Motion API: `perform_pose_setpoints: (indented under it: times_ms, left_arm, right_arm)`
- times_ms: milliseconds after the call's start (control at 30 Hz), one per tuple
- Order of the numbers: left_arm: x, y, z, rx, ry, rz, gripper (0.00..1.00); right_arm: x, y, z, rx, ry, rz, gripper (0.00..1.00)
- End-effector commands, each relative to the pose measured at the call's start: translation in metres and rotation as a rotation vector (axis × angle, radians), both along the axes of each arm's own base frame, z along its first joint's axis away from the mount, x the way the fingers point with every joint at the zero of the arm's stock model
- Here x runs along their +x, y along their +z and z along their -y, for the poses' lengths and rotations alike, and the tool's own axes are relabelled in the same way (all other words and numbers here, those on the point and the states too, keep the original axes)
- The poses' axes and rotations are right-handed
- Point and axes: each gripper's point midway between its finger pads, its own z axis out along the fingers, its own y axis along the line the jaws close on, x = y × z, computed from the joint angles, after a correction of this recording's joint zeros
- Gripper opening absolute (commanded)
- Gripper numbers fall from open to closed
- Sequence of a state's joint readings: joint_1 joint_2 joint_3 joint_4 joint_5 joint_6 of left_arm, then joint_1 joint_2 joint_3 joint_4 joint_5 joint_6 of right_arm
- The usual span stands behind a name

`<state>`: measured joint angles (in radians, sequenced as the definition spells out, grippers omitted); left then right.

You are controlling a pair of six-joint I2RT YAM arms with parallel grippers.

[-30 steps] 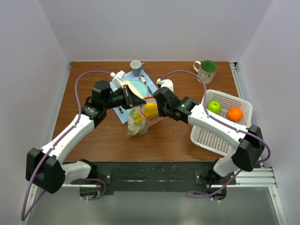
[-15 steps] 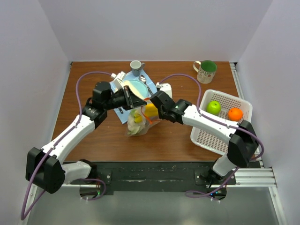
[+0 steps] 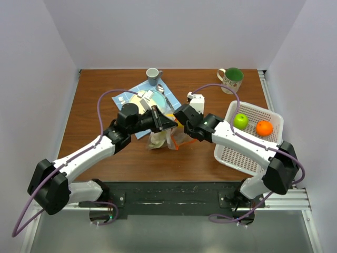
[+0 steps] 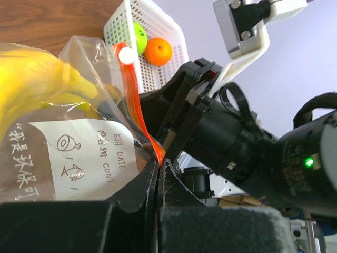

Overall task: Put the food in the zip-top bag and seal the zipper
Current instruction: Adjust the fake fruit in the zipper food storage bag.

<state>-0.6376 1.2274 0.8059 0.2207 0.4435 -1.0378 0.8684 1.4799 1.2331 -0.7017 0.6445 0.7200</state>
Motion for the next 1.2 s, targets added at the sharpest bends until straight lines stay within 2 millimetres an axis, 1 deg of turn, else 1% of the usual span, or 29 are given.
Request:
perform_pose_setpoints:
  times_ms: [0, 33, 67, 100, 133, 167, 200, 233, 267, 300, 333, 367, 433, 500, 533, 567, 600, 633, 667, 733, 800, 967, 1000, 1067, 1100, 1133, 1167]
  left_arm:
    - [0.008, 0.034, 0.011, -0.088, 0.054, 0.063, 0.00]
    - [0.012, 0.030, 0.011, -0.077, 0.088, 0.040, 0.00]
    - [0.009, 0.029, 0.014, -0.074, 0.092, 0.032, 0.00]
    - [0.009, 0.027, 0.014, -0.068, 0.104, 0.023, 0.00]
    - [0.012, 0.023, 0.012, -0.054, 0.146, 0.004, 0.00]
    - [0.011, 0.021, 0.013, -0.049, 0.153, -0.003, 0.00]
    - [0.012, 0.022, 0.013, -0.050, 0.163, 0.001, 0.00]
    - [0.013, 0.019, 0.013, -0.041, 0.175, 0.000, 0.00]
    - [0.015, 0.018, 0.014, -0.037, 0.176, -0.002, 0.00]
    - [0.017, 0.013, 0.016, -0.027, 0.175, -0.011, 0.00]
    - [0.016, 0.014, 0.018, -0.026, 0.163, -0.004, 0.00]
    - [0.016, 0.014, 0.019, -0.024, 0.158, -0.001, 0.00]
    - [0.016, 0.012, 0.019, -0.003, 0.149, 0.013, 0.00]
    - [0.019, 0.016, 0.017, 0.022, 0.153, 0.038, 0.00]
    - [0.018, 0.011, 0.016, 0.060, 0.146, 0.046, 0.00]
    - [0.020, 0.018, 0.015, 0.061, 0.142, 0.059, 0.00]
    - [0.020, 0.020, 0.013, 0.068, 0.135, 0.066, 0.00]
    - [0.017, 0.017, 0.012, 0.095, 0.115, 0.080, 0.00]
    - [0.019, 0.022, 0.010, 0.104, 0.112, 0.091, 0.00]
    - [0.019, 0.024, 0.004, 0.144, 0.084, 0.117, 0.00]
    - [0.017, 0.019, -0.004, 0.188, 0.066, 0.117, 0.00]
    - [0.021, 0.022, -0.026, 0.202, 0.000, 0.157, 0.00]
    - [0.022, 0.019, -0.027, 0.208, -0.019, 0.153, 0.00]
    - [0.019, 0.024, -0.027, 0.207, -0.078, 0.174, 0.00]
    - [0.018, 0.023, -0.026, 0.212, -0.106, 0.190, 0.00]
    - [0.013, 0.030, -0.021, 0.196, -0.151, 0.205, 0.00]
    - [0.012, 0.031, -0.019, 0.193, -0.179, 0.212, 0.00]
  right_arm:
    - [0.015, 0.007, 0.012, -0.018, -0.158, 0.064, 0.00]
    - [0.016, 0.009, 0.014, -0.036, -0.170, 0.069, 0.00]
    - [0.018, 0.012, 0.010, -0.038, -0.164, 0.066, 0.00]
    - [0.020, 0.008, 0.007, -0.069, -0.136, 0.049, 0.00]
    - [0.019, 0.007, -0.004, -0.051, -0.078, 0.019, 0.00]
    - [0.022, 0.009, -0.014, -0.025, -0.043, 0.035, 0.00]
    - [0.022, 0.009, -0.016, -0.029, -0.011, 0.033, 0.00]
    - [0.022, 0.015, -0.018, -0.007, -0.005, 0.050, 0.00]
    - [0.020, 0.011, -0.017, -0.014, 0.007, 0.044, 0.00]
    - [0.020, 0.012, -0.018, -0.022, 0.038, 0.045, 0.00]
    - [0.018, 0.018, -0.021, -0.002, 0.073, 0.059, 0.00]
    - [0.017, 0.014, -0.029, 0.029, 0.119, 0.062, 0.00]
    - [0.014, 0.017, -0.030, 0.007, 0.196, 0.074, 0.00]
    - [0.012, 0.020, -0.023, -0.036, 0.223, 0.082, 0.00]
    - [0.011, 0.020, -0.020, -0.056, 0.239, 0.077, 0.00]
    - [0.010, 0.025, -0.019, -0.065, 0.254, 0.085, 0.00]
    - [0.010, 0.026, -0.016, -0.077, 0.260, 0.088, 0.00]
    - [0.008, 0.029, -0.016, -0.076, 0.268, 0.089, 0.00]
    - [0.007, 0.031, -0.017, -0.069, 0.283, 0.092, 0.00]
    - [0.005, 0.038, -0.015, -0.052, 0.285, 0.107, 0.00]
    - [0.003, 0.042, -0.016, -0.052, 0.305, 0.108, 0.00]
    - [-0.004, 0.050, -0.028, -0.029, 0.421, 0.107, 0.00]
    - [-0.006, 0.051, -0.029, -0.040, 0.450, 0.105, 0.00]
    - [-0.007, 0.055, -0.031, -0.044, 0.478, 0.101, 0.00]
    - [-0.008, 0.054, -0.033, -0.047, 0.493, 0.093, 0.00]
    - [-0.009, 0.055, -0.036, -0.049, 0.510, 0.084, 0.00]
    - [-0.009, 0.054, -0.039, -0.053, 0.526, 0.078, 0.00]
